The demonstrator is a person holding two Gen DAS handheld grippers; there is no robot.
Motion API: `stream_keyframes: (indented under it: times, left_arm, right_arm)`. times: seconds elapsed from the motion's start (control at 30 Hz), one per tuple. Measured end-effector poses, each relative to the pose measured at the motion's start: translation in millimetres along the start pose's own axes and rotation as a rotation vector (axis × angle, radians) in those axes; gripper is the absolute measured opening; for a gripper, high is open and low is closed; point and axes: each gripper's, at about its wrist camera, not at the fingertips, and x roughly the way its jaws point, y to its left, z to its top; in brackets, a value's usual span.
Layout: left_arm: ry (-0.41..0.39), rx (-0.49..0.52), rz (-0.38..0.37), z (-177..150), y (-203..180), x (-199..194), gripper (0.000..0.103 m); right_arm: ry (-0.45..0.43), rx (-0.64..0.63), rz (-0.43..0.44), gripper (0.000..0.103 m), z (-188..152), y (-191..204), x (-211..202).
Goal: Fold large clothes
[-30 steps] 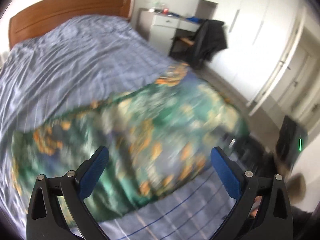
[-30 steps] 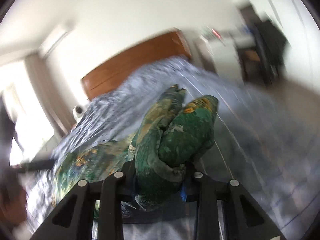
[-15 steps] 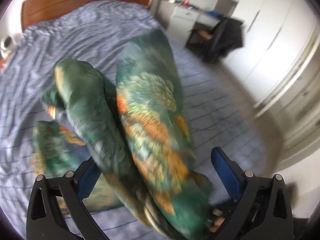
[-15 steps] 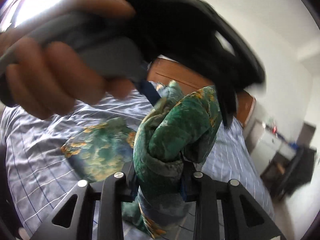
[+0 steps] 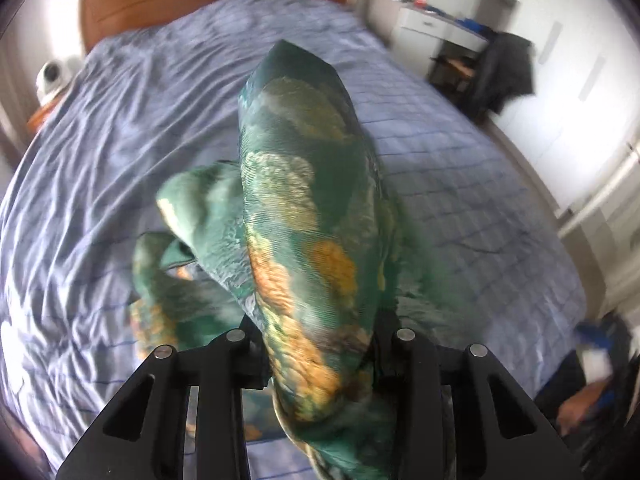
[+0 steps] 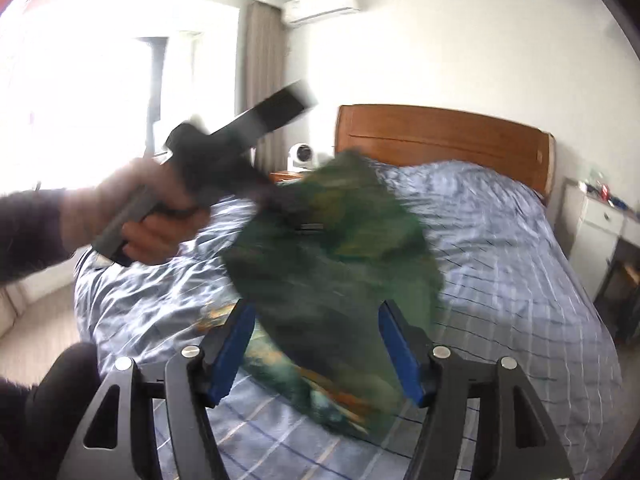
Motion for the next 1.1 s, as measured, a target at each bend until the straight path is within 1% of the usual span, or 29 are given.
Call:
stream_keyframes:
  times: [0.07,0.1,0.13,0.17,0.2,0.23,0.3,0.37,0.4,0.47,0.5,0.57,0.6,0.7,0.83,0.9,0.97,1.0,1.07,1.1]
  left_arm:
    - [0.019,-0.048,0.022,-6.5,24.3,11.6,0.036]
    - [0.028,-0.084,0.031,-12.7,41.0,18.5,0.036]
    - [0.031,-0.104,0.032,-14.4,47.5,22.1,0.036]
    - [0.034,-0.145,0.024,-20.7,63.1,27.9,0.036]
    - [0.035,-0.168,0.014,-22.7,69.1,32.2,0.036]
    - [0.034,-0.197,-0.003,-27.2,77.6,36.8,0.036]
    - [0.027,-0.222,-0.024,-31.1,84.0,40.5,0.037]
    - [0.018,-0.229,-0.041,-37.7,88.8,43.4,0.037]
    - [0.015,-0.234,-0.044,-43.3,91.5,45.9,0.038]
    - [0.030,-0.246,-0.045,-52.8,103.9,53.9,0.040]
    - [0.047,-0.261,-0.059,-61.1,109.0,60.5,0.042]
    - [0.056,-0.282,-0.074,-74.0,116.9,71.6,0.044]
    - [0.049,-0.288,-0.075,-77.1,119.1,72.7,0.045]
    - [0.037,-0.307,-0.085,-77.8,122.1,75.0,0.046]
    - [0.036,-0.272,-0.066,-72.4,118.3,73.5,0.046]
    - [0.031,-0.276,-0.074,-74.2,121.9,75.0,0.047]
    - [0.031,-0.299,-0.097,-76.8,127.7,78.1,0.048]
    - [0.031,-0.310,-0.108,-78.5,129.7,79.2,0.049]
    - [0.032,-0.318,-0.120,-79.2,132.6,80.7,0.050]
    - [0.031,-0.315,-0.120,-79.8,132.0,80.3,0.050]
  right_arm:
    - [0.022,-0.002,-0.039,0.065,2.5,-11.7,7.4]
    - [0.034,-0.001,-0.048,0.053,3.3,-16.7,13.2]
    - [0.042,-0.002,-0.036,0.043,4.9,-19.7,22.2]
    - [0.055,0.002,-0.026,0.029,6.0,-21.2,32.4]
    - [0.078,0.015,-0.009,0.027,6.6,-21.9,45.4]
    - [0.097,0.027,0.014,0.027,6.4,-22.8,53.6]
    - [0.140,0.039,0.064,0.027,2.4,-18.0,75.6]
    - [0.172,0.017,0.097,0.027,-3.5,-5.8,98.5]
    - [0.201,0.009,0.106,0.027,-8.9,0.2,111.5]
    - [0.276,0.034,0.119,0.027,-23.6,2.8,137.8]
    - [0.352,0.080,0.130,0.027,-36.6,1.6,155.1]
    - [0.439,0.135,0.114,0.026,-58.2,1.7,174.9]
    - [0.449,0.147,0.106,0.026,-64.2,2.3,179.0]
    - [0.458,0.163,0.085,0.025,-63.7,4.1,180.6]
    - [0.497,0.124,0.098,0.025,-54.8,4.1,182.6]
    - [0.516,0.117,0.119,0.025,-37.5,3.4,179.6]
    - [0.480,0.151,0.139,0.025,-17.3,-2.3,175.8]
    - [0.431,0.185,0.133,0.025,1.8,-10.1,174.9]
    - [0.370,0.227,0.114,0.028,25.4,-19.2,181.0]
    - [0.343,0.249,0.101,0.028,41.0,-26.2,190.8]
